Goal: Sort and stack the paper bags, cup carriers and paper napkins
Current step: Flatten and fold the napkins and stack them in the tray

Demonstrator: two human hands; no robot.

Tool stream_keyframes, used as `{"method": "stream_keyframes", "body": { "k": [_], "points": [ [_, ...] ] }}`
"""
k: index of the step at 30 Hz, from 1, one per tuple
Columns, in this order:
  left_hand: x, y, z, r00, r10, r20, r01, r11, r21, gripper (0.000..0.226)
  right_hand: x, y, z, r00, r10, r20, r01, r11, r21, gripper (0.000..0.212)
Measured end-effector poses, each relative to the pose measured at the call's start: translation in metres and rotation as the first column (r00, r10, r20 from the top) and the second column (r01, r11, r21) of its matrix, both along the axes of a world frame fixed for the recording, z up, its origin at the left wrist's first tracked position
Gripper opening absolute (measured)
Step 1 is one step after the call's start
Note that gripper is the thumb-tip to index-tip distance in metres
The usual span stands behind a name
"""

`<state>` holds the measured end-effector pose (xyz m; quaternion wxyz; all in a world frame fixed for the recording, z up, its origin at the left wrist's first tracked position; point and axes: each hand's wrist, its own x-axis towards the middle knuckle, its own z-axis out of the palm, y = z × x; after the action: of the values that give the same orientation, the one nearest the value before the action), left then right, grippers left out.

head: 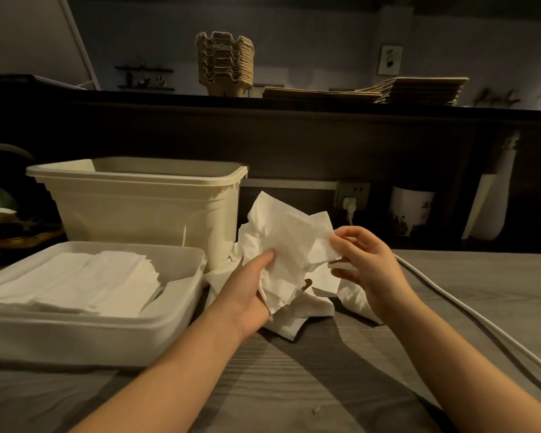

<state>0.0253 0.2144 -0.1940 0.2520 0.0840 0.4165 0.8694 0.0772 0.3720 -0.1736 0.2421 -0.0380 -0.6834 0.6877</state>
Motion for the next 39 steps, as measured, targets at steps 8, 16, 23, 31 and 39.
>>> {"method": "stream_keyframes", "body": {
  "k": [8, 16, 23, 31, 39],
  "points": [
    [-0.002, 0.003, -0.002, 1.000, -0.013, 0.006, 0.012, 0.998, 0.066, 0.029, 0.001, -0.002, 0.002, 0.996, 0.048, 0.077, -0.048, 0.999, -0.001, 0.020],
    [-0.011, 0.004, -0.007, 0.998, 0.026, 0.060, -0.029, 0.998, 0.047, 0.040, 0.005, -0.002, 0.007, 0.995, 0.073, 0.072, -0.075, 0.997, 0.030, 0.044],
    [-0.008, 0.003, -0.005, 1.000, 0.026, -0.014, -0.026, 1.000, 0.013, 0.032, 0.000, 0.000, 0.000, 0.989, 0.016, 0.148, -0.034, 0.992, 0.123, 0.016],
    [-0.007, 0.003, -0.004, 1.000, 0.008, -0.002, -0.008, 1.000, 0.028, 0.034, -0.002, 0.005, 0.002, 0.988, -0.155, -0.028, 0.155, 0.988, 0.024, 0.014],
    [0.001, 0.002, 0.000, 0.996, 0.088, 0.009, -0.088, 0.996, -0.032, 0.026, 0.008, 0.004, 0.015, 0.978, -0.063, -0.198, 0.034, 0.989, -0.147, 0.011]
  ]
}}
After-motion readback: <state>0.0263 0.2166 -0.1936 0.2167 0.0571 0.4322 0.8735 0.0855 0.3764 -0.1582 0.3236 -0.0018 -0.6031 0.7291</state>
